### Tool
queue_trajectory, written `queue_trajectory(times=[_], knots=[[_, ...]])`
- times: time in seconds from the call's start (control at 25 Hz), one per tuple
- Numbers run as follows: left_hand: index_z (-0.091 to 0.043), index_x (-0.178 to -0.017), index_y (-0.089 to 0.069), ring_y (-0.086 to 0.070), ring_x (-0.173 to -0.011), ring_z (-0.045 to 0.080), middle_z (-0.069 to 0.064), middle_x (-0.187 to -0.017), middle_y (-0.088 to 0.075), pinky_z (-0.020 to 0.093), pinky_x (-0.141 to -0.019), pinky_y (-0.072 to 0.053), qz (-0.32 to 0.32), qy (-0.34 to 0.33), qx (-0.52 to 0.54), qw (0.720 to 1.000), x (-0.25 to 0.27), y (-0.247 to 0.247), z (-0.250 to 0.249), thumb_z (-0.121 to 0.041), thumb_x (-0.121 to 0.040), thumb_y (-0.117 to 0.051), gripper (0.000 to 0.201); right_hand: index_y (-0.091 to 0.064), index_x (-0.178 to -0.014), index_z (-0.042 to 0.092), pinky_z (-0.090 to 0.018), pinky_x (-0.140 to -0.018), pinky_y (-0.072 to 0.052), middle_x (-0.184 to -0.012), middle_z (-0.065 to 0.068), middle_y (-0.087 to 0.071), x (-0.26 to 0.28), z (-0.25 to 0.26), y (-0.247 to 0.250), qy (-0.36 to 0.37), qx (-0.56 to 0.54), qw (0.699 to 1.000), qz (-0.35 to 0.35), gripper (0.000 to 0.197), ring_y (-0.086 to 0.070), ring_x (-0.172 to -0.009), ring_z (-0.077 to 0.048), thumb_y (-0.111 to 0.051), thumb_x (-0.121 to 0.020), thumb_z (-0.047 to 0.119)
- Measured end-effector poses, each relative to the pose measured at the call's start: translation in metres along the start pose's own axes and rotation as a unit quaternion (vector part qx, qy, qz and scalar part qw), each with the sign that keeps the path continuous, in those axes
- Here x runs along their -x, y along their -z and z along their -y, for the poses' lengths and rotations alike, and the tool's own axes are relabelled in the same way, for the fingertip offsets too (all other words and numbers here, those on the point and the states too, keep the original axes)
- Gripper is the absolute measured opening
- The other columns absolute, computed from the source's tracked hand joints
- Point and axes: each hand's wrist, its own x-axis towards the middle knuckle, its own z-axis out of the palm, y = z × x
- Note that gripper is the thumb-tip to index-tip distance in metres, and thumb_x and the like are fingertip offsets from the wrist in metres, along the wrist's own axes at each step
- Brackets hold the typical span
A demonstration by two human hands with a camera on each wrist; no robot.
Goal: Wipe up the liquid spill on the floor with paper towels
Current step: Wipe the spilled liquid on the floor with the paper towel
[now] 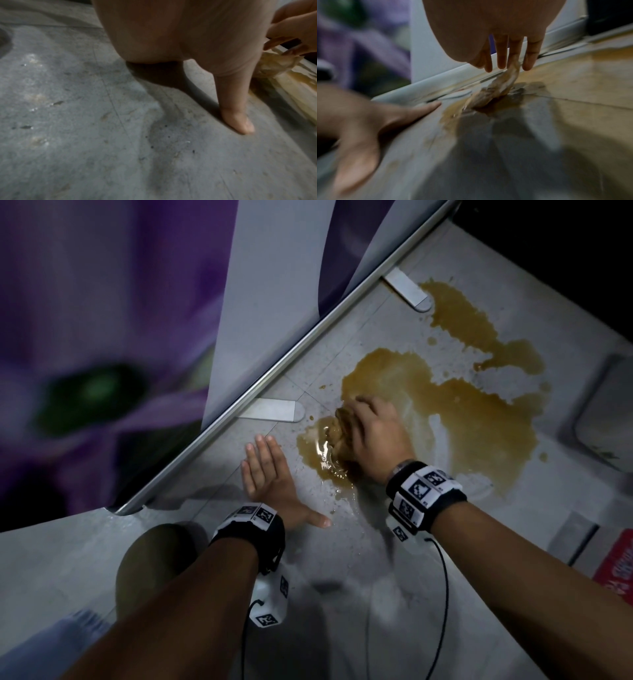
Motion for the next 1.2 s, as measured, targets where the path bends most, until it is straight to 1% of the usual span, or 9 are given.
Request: queue_trajectory(times=[0.08,0.16,0.28,0.4,0.52,0.64,0.8,1.0,1.2], knots=[[-0.009,-0.139,0.044,0.047,-0.134,0.029,0.012,-0.146,0.05,0.045,-0.114,0.025,0.001,0.005,-0.001,1.0,0.0,0.0,-0.001,-0.079,-0.025,-0.079,0.181,-0.056,-0.134,0.014,-0.045,-0.093,-0.046,-0.133,-0.008,-0.055,0.014,0.005,-0.009,0.056,0.121,0.991,0.025,0.044,-0.051,-0.113,-0.027,-0.045,-0.098,0.038],[-0.008,-0.14,0.042,0.046,-0.135,0.029,0.012,-0.147,0.048,0.045,-0.114,0.024,-0.003,0.008,-0.002,1.0,0.0,0.0,-0.001,-0.08,-0.023,-0.078,0.182,-0.055,-0.134,0.011,-0.044,-0.091,-0.045,-0.132,-0.01,-0.056,0.021,0.008,-0.02,0.075,0.173,0.979,0.078,0.044,-0.052,-0.11,-0.029,-0.05,-0.095,0.031],[-0.009,-0.139,0.044,0.048,-0.133,0.029,0.012,-0.145,0.05,0.044,-0.113,0.026,0.002,0.006,-0.002,1.0,0.0,0.0,0.0,-0.08,-0.024,-0.078,0.181,-0.067,-0.12,0.009,-0.045,-0.087,-0.049,-0.117,-0.01,-0.068,0.012,0.01,-0.021,0.094,0.085,0.991,0.035,0.039,-0.059,-0.099,-0.031,-0.04,-0.092,0.019],[-0.008,-0.138,0.044,0.048,-0.133,0.03,0.012,-0.145,0.05,0.045,-0.114,0.024,0.0,0.011,-0.004,1.0,-0.001,0.0,-0.002,-0.081,-0.024,-0.077,0.182,-0.072,-0.115,0.019,-0.046,-0.094,-0.043,-0.119,0.001,-0.07,0.006,0.01,-0.025,0.184,0.091,0.979,-0.013,0.029,-0.059,-0.109,-0.031,-0.055,-0.092,0.02],[-0.008,-0.14,0.043,0.047,-0.134,0.029,0.012,-0.146,0.049,0.045,-0.115,0.022,-0.003,0.014,-0.004,1.0,-0.001,0.0,-0.002,-0.082,-0.022,-0.076,0.182,-0.07,-0.121,0.011,-0.05,-0.103,-0.046,-0.127,-0.007,-0.067,0.008,0.006,-0.039,0.252,0.075,0.963,0.051,0.036,-0.06,-0.119,-0.033,-0.069,-0.085,0.011],[-0.009,-0.141,0.042,0.048,-0.133,0.028,0.011,-0.146,0.049,0.045,-0.115,0.022,0.0,0.007,0.002,1.0,0.0,0.0,-0.002,-0.08,-0.022,-0.076,0.182,-0.065,-0.128,0.006,-0.049,-0.108,-0.045,-0.133,-0.013,-0.063,0.022,-0.009,-0.041,0.247,0.036,0.962,0.113,0.049,-0.057,-0.126,-0.034,-0.074,-0.08,0.001],[-0.01,-0.14,0.043,0.05,-0.132,0.028,0.01,-0.145,0.052,0.046,-0.115,0.022,0.007,-0.007,0.011,1.0,0.003,0.001,-0.003,-0.079,-0.021,-0.077,0.182,-0.068,-0.126,0.014,-0.049,-0.111,-0.039,-0.134,-0.004,-0.064,0.039,-0.045,-0.018,0.253,0.052,0.963,0.077,0.034,-0.052,-0.131,-0.032,-0.065,-0.093,0.016],[-0.01,-0.138,0.044,0.051,-0.131,0.028,0.01,-0.142,0.054,0.047,-0.115,0.022,0.012,-0.017,0.01,1.0,0.004,0.002,-0.003,-0.081,-0.021,-0.077,0.183,-0.067,-0.126,0.021,-0.044,-0.083,-0.044,-0.133,-0.005,-0.064,0.02,-0.097,0.036,0.119,0.164,0.979,0.03,0.049,-0.058,-0.103,-0.034,-0.035,-0.089,0.022],[-0.01,-0.136,0.047,0.05,-0.131,0.028,0.009,-0.138,0.058,0.045,-0.116,0.022,0.019,-0.003,0.001,1.0,0.003,0.002,-0.004,-0.082,-0.02,-0.077,0.184,-0.072,-0.118,0.019,-0.043,-0.077,-0.05,-0.122,-0.009,-0.069,0.022,-0.142,0.071,-0.061,0.145,0.987,-0.04,0.043,-0.056,-0.093,-0.032,-0.055,-0.085,-0.001]])
